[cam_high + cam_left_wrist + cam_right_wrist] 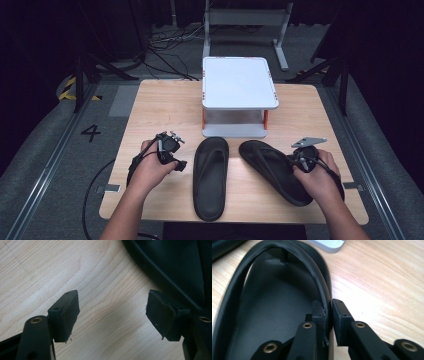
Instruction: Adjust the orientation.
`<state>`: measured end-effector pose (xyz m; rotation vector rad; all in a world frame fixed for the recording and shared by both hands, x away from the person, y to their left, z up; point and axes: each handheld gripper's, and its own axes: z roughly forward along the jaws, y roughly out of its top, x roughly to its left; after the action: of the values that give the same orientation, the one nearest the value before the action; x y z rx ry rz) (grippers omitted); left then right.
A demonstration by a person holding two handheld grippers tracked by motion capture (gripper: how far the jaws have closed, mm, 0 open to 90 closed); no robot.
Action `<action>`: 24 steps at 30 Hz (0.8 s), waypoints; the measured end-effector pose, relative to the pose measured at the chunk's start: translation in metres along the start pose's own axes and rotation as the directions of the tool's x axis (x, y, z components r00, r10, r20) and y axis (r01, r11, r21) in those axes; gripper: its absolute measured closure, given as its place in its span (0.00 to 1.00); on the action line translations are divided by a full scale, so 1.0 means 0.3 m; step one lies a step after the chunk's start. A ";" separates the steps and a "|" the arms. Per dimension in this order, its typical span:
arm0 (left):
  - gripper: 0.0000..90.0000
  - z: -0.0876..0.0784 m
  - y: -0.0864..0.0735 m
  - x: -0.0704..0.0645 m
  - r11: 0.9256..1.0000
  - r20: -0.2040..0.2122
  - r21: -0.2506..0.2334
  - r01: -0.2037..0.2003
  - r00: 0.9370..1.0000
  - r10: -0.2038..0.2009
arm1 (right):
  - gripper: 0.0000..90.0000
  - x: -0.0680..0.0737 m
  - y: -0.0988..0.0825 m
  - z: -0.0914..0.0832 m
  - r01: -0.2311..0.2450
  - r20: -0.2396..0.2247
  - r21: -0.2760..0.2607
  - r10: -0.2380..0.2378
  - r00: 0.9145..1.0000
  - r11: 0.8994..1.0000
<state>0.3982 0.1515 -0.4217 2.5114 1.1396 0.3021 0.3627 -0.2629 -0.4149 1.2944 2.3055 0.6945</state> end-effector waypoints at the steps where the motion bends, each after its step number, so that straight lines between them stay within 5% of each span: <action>1: 0.31 0.000 0.000 0.000 1.000 0.000 0.000 0.000 1.000 0.000 | 0.89 0.000 0.000 0.000 0.000 0.000 0.000 0.000 1.000 1.000; 3: 0.31 0.001 -0.002 0.000 1.000 0.003 0.004 0.007 1.000 -0.007 | 0.86 0.034 -0.004 0.021 -0.010 0.011 0.033 0.010 1.000 0.999; 7: 0.31 0.001 -0.005 0.002 1.000 0.004 0.007 0.006 1.000 -0.006 | 0.72 0.057 -0.004 0.029 -0.071 -0.072 0.030 0.073 0.995 0.997; 9: 0.31 0.002 -0.007 0.001 1.000 0.010 0.011 0.009 1.000 -0.009 | 0.57 0.048 0.002 0.007 -0.124 -0.159 0.004 0.123 0.980 0.992; 11: 0.32 0.003 -0.008 -0.001 1.000 0.014 0.017 -0.002 1.000 0.002 | 0.58 0.019 0.003 -0.020 -0.160 -0.209 -0.029 0.150 0.966 0.987; 12: 0.35 0.004 -0.010 -0.003 0.999 0.019 0.027 -0.019 1.000 0.018 | 0.61 -0.001 0.001 -0.034 -0.161 -0.200 -0.036 0.151 0.968 0.986; 14: 0.41 0.011 -0.011 -0.011 0.998 0.041 0.052 -0.036 0.999 0.034 | 0.69 -0.041 -0.009 -0.048 -0.117 -0.106 -0.027 0.113 0.988 0.993; 15: 0.44 0.014 -0.011 -0.015 0.996 0.046 0.070 -0.052 0.998 0.049 | 0.74 -0.054 -0.015 -0.046 -0.105 -0.083 -0.010 0.104 0.991 0.994; 17: 0.49 0.022 -0.008 -0.028 0.994 0.062 0.089 -0.070 0.996 0.064 | 0.81 -0.079 -0.036 -0.016 -0.068 -0.010 0.072 0.069 0.998 0.995; 18: 0.50 0.023 -0.007 -0.032 0.993 0.065 0.092 -0.067 0.996 0.062 | 0.83 -0.082 -0.049 0.011 -0.054 0.003 0.147 0.054 0.999 0.988; 20: 0.52 0.024 -0.007 -0.033 0.994 0.070 0.092 -0.067 0.996 0.061 | 0.85 -0.078 -0.056 0.029 -0.055 -0.011 0.192 0.058 0.998 0.980; 22: 0.55 0.024 -0.010 -0.032 0.991 0.086 0.110 -0.069 0.995 0.060 | 0.88 -0.051 -0.062 0.060 -0.038 -0.088 0.254 0.063 0.994 0.966; 24: 0.57 0.027 -0.011 -0.034 0.991 0.089 0.119 -0.063 0.995 0.052 | 0.92 -0.039 -0.059 0.063 -0.038 -0.126 0.253 0.071 0.989 0.967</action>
<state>0.3919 0.1440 -0.4308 2.6397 1.0836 0.1413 0.3674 -0.2767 -0.4394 1.4671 2.5408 0.5342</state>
